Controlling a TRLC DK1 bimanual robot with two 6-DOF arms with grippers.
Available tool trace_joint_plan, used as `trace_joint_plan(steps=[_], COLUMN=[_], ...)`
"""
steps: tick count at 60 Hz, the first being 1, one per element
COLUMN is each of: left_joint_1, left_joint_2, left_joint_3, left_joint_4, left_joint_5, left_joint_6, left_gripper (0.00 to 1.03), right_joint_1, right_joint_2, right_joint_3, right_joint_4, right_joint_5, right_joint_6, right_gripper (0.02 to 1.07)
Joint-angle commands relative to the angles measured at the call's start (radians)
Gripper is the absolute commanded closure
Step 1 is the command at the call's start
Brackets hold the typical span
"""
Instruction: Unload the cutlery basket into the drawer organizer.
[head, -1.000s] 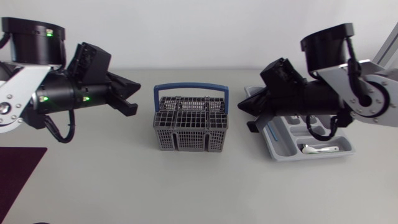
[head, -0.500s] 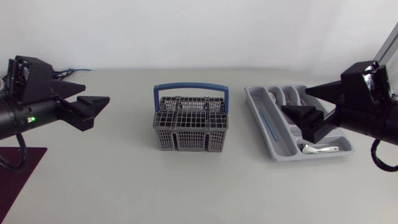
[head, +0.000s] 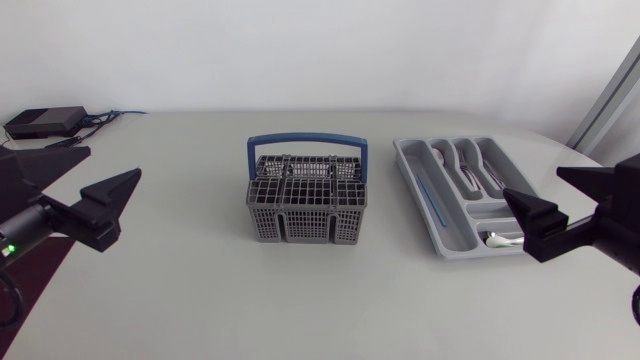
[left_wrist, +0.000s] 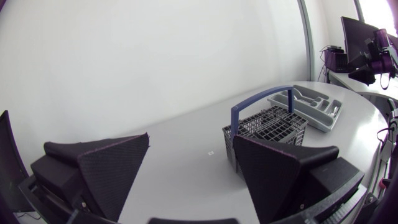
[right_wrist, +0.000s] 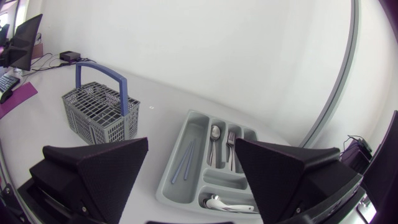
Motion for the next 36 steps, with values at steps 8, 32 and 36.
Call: trace_joint_plan(steps=[8,32,36], left_joint_1=[0.012,0.023,0.025], left_joint_2=[-0.100,-0.308,-0.342], left_joint_3=[-0.116,-0.306,-0.338], left_joint_4=[0.034,0.086,0.095], left_joint_5=[-0.033,-0.123,-0.138], left_joint_6=[-0.049,-0.173,-0.193], left_gripper=[0.03,0.03,0.03], right_joint_1=[0.004,0.023,0.027], right_joint_2=[-0.097,-0.296,-0.328], right_joint_3=[-0.111,-0.309,-0.341], right_joint_4=[0.046,0.169,0.189], right_joint_5=[0.044,0.126,0.139], right_joint_6=[0.079,0.199,0.219], right_gripper=[0.06,0.06,0.06])
